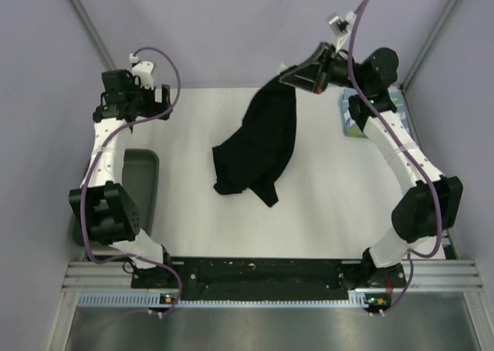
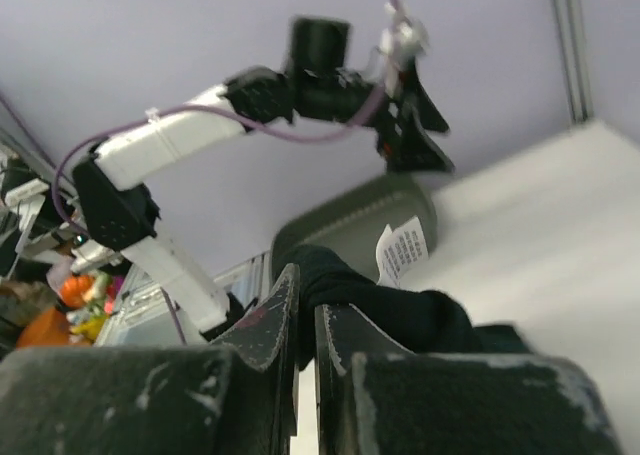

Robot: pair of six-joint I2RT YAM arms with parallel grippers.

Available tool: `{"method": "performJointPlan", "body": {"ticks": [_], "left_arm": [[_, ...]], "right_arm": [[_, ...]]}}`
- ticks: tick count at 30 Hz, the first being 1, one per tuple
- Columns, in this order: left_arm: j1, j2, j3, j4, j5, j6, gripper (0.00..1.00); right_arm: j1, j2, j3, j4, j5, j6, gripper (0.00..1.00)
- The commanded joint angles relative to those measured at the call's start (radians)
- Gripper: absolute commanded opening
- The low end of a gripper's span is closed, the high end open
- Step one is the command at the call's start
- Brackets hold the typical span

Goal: Fold and stack the t-shirts
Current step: Flatten out the tshirt

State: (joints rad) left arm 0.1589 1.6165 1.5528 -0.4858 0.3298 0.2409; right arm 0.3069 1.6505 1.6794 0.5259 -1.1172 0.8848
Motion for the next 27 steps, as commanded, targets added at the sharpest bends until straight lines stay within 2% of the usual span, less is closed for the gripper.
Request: {"method": "performJointPlan", "body": {"ticks": [1, 3, 5, 8, 10, 16, 18, 19, 21, 22, 25, 27], "left_arm": [[-0.109, -0.070, -0.057, -0.031, 0.075, 0.081, 0.98], [-0.194, -0.086, -0.100, -0.049, 0.049, 0.126, 0.98], [-0.281, -0.090, -0.135, -0.092, 0.045, 0.178, 0.97], [-0.393, -0.073, -0.168, -0.171, 0.040, 0.221, 0.91], [-0.467, -0.060, -0.204, -0.188, 0.023, 0.238, 0.89], [-0.607, -0.001, -0.301, -0.145, -0.103, 0.273, 0.93], [-0.625, 0.029, -0.301, -0.146, -0.123, 0.268, 0.93], [-0.633, 0.048, -0.297, -0.155, -0.136, 0.267, 0.94], [-0.651, 0.083, -0.298, -0.163, -0.161, 0.264, 0.94], [-0.659, 0.097, -0.303, -0.165, -0.167, 0.262, 0.94], [-0.680, 0.124, -0.327, -0.157, -0.181, 0.265, 0.94], [-0.690, 0.131, -0.342, -0.149, -0.193, 0.265, 0.94]], "right_arm": [[-0.158, -0.124, -0.359, 0.083, -0.032, 0.069, 0.00], [-0.238, -0.175, -0.513, 0.066, 0.002, 0.027, 0.00], [-0.302, -0.207, -0.596, -0.073, 0.055, -0.120, 0.00], [-0.344, -0.213, -0.571, -0.555, 0.263, -0.468, 0.00], [-0.350, -0.201, -0.544, -0.703, 0.408, -0.614, 0.00], [-0.425, -0.124, -0.482, -0.828, 0.756, -0.655, 0.01], [-0.427, -0.084, -0.439, -0.859, 0.854, -0.685, 0.09], [-0.427, -0.063, -0.407, -0.882, 0.900, -0.695, 0.17], [-0.427, 0.000, -0.338, -0.934, 0.999, -0.710, 0.52], [-0.427, 0.020, -0.293, -0.972, 1.046, -0.713, 0.62], [-0.419, 0.032, -0.230, -1.038, 1.080, -0.715, 0.74], [-0.381, -0.013, -0.251, -1.035, 1.106, -0.731, 0.75]]}}
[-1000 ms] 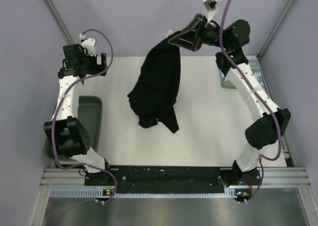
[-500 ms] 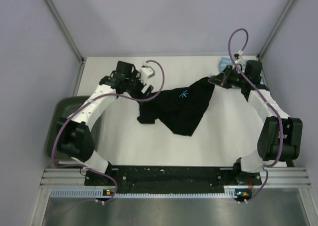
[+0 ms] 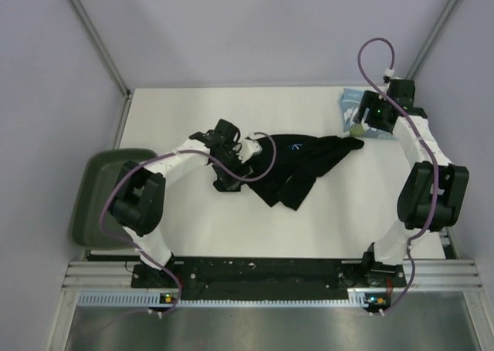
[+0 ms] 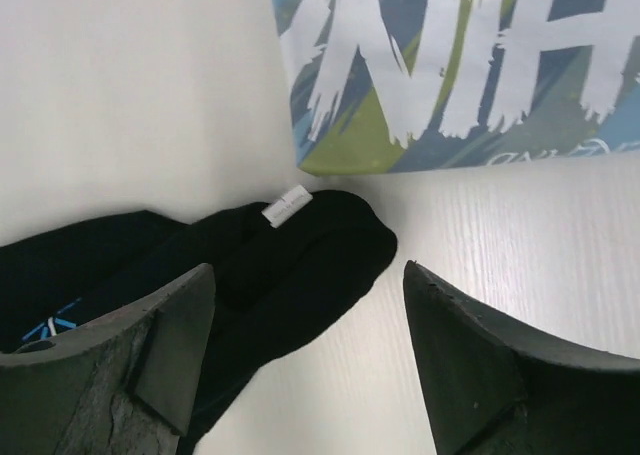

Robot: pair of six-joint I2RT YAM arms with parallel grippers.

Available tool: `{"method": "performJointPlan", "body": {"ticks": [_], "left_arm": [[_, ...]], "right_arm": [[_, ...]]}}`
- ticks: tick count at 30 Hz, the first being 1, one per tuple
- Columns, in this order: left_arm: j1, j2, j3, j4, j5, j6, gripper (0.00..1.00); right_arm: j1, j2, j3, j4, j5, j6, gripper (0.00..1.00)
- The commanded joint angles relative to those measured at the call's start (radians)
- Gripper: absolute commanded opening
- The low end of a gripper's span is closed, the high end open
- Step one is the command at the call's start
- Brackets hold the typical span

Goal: Fold and stack the t-shirts
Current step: Flatten out the tshirt

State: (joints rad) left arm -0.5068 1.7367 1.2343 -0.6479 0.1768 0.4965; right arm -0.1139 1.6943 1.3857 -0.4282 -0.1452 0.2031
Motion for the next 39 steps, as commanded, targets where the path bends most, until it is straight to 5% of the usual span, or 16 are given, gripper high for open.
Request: {"method": "performJointPlan", "body": {"ticks": [1, 7, 10, 15, 25, 33, 35, 39], "left_arm": [[-0.024, 0.012, -0.027, 0.017, -0.040, 0.007, 0.94], [-0.024, 0.037, -0.038, 0.045, -0.065, -0.015, 0.82], [-0.024, 0.055, -0.032, 0.044, -0.065, -0.018, 0.59], [-0.024, 0.090, -0.001, 0.007, -0.053, -0.018, 0.00], [-0.022, 0.032, -0.004, 0.024, -0.097, -0.015, 0.00], [-0.010, -0.038, 0.017, 0.016, -0.140, -0.013, 0.00], [0.004, -0.060, 0.034, 0.024, -0.166, -0.013, 0.00], [0.054, -0.100, 0.077, 0.137, -0.443, -0.026, 0.00]], "right_arm": [[0.077, -0.086, 0.029, -0.083, 0.172, -0.071, 0.75], [0.327, -0.243, -0.151, -0.083, 0.177, -0.030, 0.76], [0.454, -0.291, -0.224, -0.073, 0.206, 0.050, 0.75], [0.626, -0.308, -0.293, -0.035, 0.236, 0.185, 0.75], [0.697, -0.223, -0.404, 0.045, 0.190, 0.262, 0.66], [0.686, -0.173, -0.399, 0.088, 0.174, 0.237, 0.00], [0.669, -0.199, -0.418, 0.088, 0.161, 0.230, 0.00], [0.642, -0.304, -0.422, 0.069, 0.101, 0.155, 0.00]]}}
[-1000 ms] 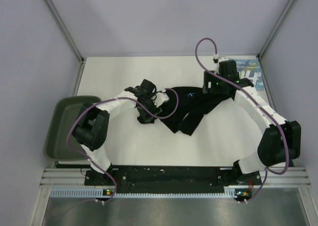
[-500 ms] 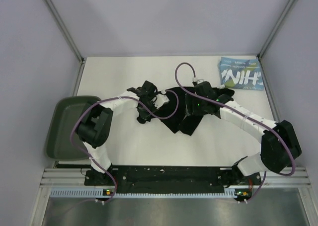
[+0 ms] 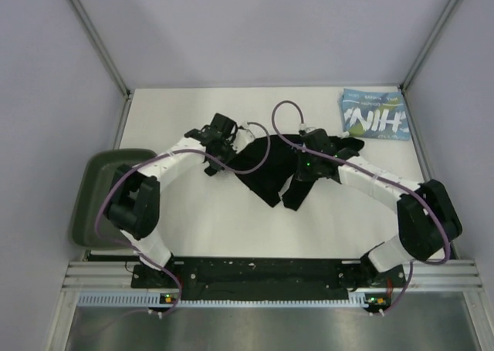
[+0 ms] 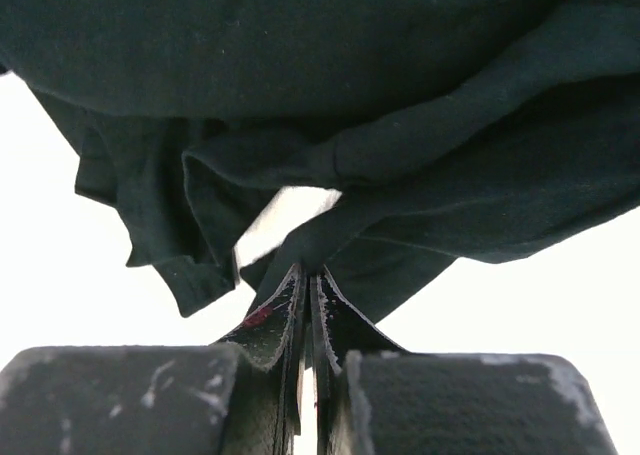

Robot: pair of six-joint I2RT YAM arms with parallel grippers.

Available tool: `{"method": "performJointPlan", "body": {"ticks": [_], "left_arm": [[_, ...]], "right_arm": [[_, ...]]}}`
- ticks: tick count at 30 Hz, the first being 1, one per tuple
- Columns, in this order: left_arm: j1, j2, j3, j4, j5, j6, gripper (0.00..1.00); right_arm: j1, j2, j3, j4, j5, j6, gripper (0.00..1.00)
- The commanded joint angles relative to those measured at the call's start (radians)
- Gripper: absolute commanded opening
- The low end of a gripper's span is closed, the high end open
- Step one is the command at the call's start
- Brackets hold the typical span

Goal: Fold and stack the t-shirts
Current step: Flatten out the tshirt

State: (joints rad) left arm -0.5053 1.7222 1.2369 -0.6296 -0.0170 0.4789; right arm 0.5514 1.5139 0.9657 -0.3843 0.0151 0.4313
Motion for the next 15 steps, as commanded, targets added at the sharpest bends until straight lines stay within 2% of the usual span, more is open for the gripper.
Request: {"method": "performJointPlan", "body": {"ticks": [1, 7, 11, 15], "left_arm": [[0.071, -0.095, 0.090, 0.146, -0.289, -0.005, 0.00], [0.232, -0.118, 0.297, 0.157, -0.311, -0.013, 0.00], [0.264, -0.136, 0.410, 0.159, -0.330, 0.044, 0.00], [0.272, -0.124, 0.493, 0.162, -0.327, 0.096, 0.00]], "right_arm": [[-0.024, -0.161, 0.008, 0.015, -0.082, -0.109, 0.00], [-0.025, -0.381, 0.143, -0.062, -0.191, -0.305, 0.00], [-0.065, -0.498, 0.247, -0.093, -0.222, -0.359, 0.00], [-0.116, -0.575, 0.255, -0.096, -0.276, -0.387, 0.00]]}}
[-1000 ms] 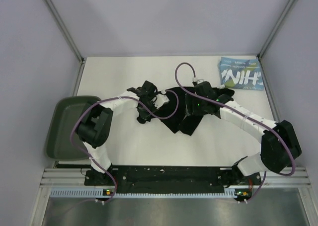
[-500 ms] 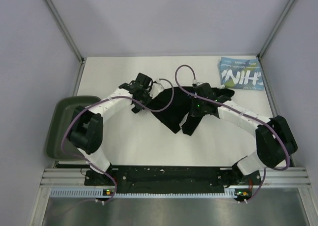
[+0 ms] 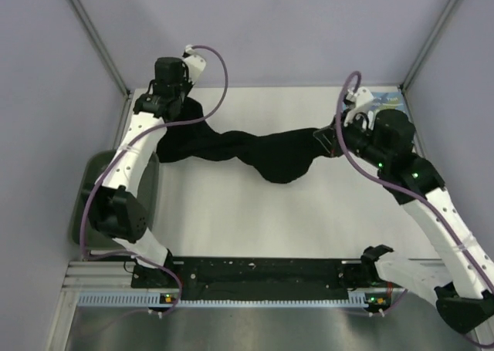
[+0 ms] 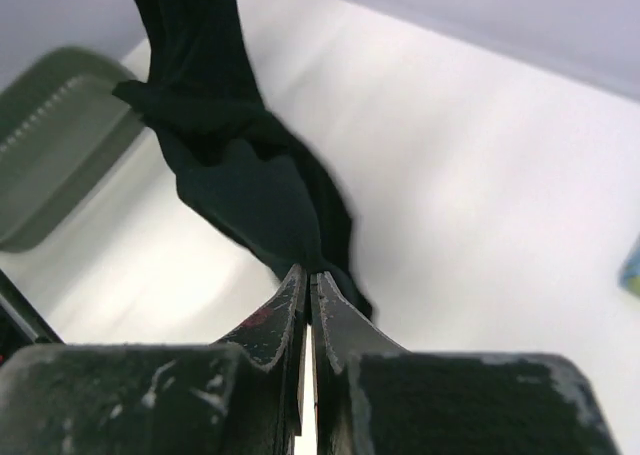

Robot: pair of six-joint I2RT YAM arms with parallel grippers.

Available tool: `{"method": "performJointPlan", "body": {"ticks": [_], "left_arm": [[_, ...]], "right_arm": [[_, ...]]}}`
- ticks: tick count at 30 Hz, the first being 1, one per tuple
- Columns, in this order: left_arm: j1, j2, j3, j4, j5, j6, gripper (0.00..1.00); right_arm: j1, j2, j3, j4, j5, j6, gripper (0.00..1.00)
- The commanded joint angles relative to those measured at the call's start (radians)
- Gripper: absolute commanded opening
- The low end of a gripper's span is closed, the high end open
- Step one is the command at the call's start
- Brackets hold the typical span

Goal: Fold and stack the t-shirts
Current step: Flatten out the tshirt

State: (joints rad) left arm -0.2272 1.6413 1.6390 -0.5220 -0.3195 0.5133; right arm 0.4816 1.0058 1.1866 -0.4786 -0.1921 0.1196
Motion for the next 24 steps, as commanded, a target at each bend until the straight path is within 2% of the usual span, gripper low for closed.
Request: {"method": "performJointPlan", "body": {"ticks": [1, 6, 12, 13, 14, 16, 17, 19, 21, 24], "left_arm": [[-0.004, -0.038, 0.099, 0.062, -0.012, 0.076, 0.00], [-0.006, 0.015, 0.088, 0.091, 0.083, 0.097, 0.00], [-0.006, 0.165, 0.110, 0.152, 0.114, 0.105, 0.00], [-0.006, 0.205, 0.123, 0.148, 0.128, 0.113, 0.06], [-0.006, 0.242, 0.148, 0.137, 0.137, 0.119, 0.25], [-0.009, 0.337, 0.200, 0.125, 0.114, 0.111, 0.89], [-0.009, 0.374, 0.241, 0.113, 0.093, 0.105, 0.99], [-0.006, 0.429, 0.351, 0.055, 0.080, 0.073, 0.99], [-0.006, 0.421, 0.386, -0.004, 0.135, 0.050, 0.99], [-0.006, 0.312, 0.256, 0.022, 0.264, 0.077, 0.99]], "right_arm": [[-0.057, -0.078, 0.027, -0.003, -0.069, -0.078, 0.00], [-0.092, -0.088, -0.038, -0.011, -0.081, -0.061, 0.00], [-0.143, -0.072, -0.084, -0.009, -0.118, -0.043, 0.00], [-0.150, -0.064, -0.088, -0.006, -0.116, -0.040, 0.00], [-0.156, -0.055, -0.093, -0.008, -0.115, -0.041, 0.00], [-0.176, -0.041, -0.102, -0.003, -0.119, -0.037, 0.00], [-0.190, -0.033, -0.104, -0.003, -0.128, -0.031, 0.00], [-0.205, -0.019, -0.104, -0.002, -0.145, -0.025, 0.00], [-0.209, -0.018, -0.105, 0.001, -0.148, -0.026, 0.00], [-0.212, -0.009, -0.114, 0.005, -0.148, -0.031, 0.00]]}}
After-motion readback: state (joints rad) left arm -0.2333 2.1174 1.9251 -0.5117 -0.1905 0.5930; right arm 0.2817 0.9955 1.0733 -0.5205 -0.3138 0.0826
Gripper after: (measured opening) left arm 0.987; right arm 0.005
